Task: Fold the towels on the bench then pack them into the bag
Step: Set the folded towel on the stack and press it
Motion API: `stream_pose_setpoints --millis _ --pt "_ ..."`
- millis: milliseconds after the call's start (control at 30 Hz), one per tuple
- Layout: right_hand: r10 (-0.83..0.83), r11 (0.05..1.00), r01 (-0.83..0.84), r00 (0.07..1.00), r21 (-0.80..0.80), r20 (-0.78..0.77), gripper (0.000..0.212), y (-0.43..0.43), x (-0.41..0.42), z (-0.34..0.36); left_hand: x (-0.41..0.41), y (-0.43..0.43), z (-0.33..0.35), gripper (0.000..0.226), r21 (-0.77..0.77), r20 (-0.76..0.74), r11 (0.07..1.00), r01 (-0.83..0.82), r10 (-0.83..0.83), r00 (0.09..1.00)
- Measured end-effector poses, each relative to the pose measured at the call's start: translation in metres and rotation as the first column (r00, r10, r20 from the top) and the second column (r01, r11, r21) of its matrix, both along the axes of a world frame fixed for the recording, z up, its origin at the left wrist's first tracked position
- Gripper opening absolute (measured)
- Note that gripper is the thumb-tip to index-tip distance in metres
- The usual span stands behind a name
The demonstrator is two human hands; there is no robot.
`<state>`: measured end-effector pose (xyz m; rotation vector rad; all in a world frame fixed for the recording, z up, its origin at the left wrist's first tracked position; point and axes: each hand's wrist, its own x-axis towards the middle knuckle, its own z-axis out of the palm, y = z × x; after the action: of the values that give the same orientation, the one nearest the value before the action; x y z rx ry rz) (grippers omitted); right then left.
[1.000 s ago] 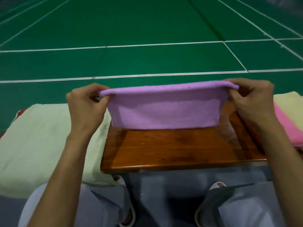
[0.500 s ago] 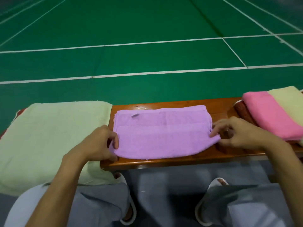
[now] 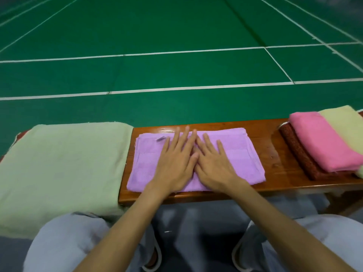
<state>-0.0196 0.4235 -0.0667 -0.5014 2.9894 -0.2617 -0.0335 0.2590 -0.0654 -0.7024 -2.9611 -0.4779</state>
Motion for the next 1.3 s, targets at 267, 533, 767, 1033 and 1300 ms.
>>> stream_pose_setpoints --millis 267,533,767,1033,1300 --pt "-0.055 0.998 0.055 0.998 0.027 -0.029 0.073 0.021 -0.008 -0.009 -0.010 -0.018 -0.024 0.075 -0.154 0.047 0.979 -0.135 0.144 0.988" --pt "-0.342 0.936 0.342 0.940 0.077 -0.021 0.080 0.089 -0.019 -0.008 -0.014 -0.066 -0.022 0.076 -0.201 -0.019 0.939 -0.278 0.280 0.960" --pt "-0.520 0.851 0.503 0.848 -0.154 -0.105 0.075 0.083 -0.013 0.004 -0.011 -0.057 -0.018 0.086 -0.106 0.002 0.951 -0.291 0.293 0.956" --pt "-0.709 0.695 0.707 0.705 -0.132 0.040 0.056 0.086 -0.020 0.030 0.017 0.000 -0.014 0.089 -0.161 0.064 0.982 -0.095 0.106 0.992" --pt "-0.513 0.649 0.555 0.824 -0.521 0.239 0.021 0.122 -0.025 0.042 0.022 0.033 -0.018 0.084 -0.118 0.109 0.993 -0.029 0.042 0.993"
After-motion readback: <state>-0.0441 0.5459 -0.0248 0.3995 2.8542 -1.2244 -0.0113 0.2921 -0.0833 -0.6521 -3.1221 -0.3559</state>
